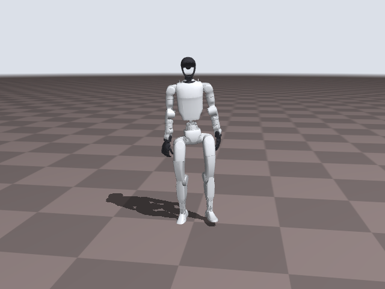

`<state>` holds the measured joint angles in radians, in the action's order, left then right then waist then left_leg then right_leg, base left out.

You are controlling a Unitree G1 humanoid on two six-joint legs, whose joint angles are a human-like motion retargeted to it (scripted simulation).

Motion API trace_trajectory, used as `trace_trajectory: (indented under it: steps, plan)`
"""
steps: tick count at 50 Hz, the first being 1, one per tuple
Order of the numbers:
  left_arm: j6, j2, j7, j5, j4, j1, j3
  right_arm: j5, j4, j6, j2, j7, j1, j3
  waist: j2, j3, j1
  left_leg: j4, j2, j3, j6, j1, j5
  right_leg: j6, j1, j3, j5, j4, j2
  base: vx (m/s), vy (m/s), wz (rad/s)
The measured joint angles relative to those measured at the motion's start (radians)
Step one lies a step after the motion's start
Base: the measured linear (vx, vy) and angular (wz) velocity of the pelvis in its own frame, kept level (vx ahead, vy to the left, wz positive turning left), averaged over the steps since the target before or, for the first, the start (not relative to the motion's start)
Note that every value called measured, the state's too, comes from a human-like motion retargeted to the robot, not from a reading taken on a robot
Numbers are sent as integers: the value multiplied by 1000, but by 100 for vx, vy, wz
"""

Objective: Upper body actions

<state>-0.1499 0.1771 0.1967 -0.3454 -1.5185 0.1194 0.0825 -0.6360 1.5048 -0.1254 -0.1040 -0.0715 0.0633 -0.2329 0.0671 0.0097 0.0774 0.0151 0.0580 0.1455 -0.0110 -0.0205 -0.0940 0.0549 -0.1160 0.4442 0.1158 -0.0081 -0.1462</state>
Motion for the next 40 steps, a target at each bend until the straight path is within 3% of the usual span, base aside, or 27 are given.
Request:
trace_trajectory:
  steps: [6, 17, 31, 40]
  plan:
    - [-4, 13, -3, -27, 19, -15, 9, 46, 16, 10, -33, 130, -40, 46, -5, -2, 6, 0, -6, 4, 0, -2, -1, 3, 7, -6, 2, 3, -1, 0, 0, 0]
    - [2, -9, -5, -20, 33, -54, 29, 305, 34, 19, -45, 100, -46, 158, 2, -1, 0, -4, -1, 2, 5, 4, 0, 7, 3, -3, 2, 5, -4, 0, 0, 0]
    - [17, -7, -4, -45, 44, -35, 24, 216, 45, 40, -24, 120, -16, 106, -3, -11, -50, -9, -20, 63, -1, 18, -11, 6, 19, -71, -8, 17, 5, 0, 0, -21]
    - [25, 13, 13, 3, -81, -85, 26, 220, 140, 65, -26, 106, -58, 117, -14, -20, -66, -5, -29, 83, -4, 11, -12, 6, 27, -92, -6, 18, 6, -3, 2, -8]
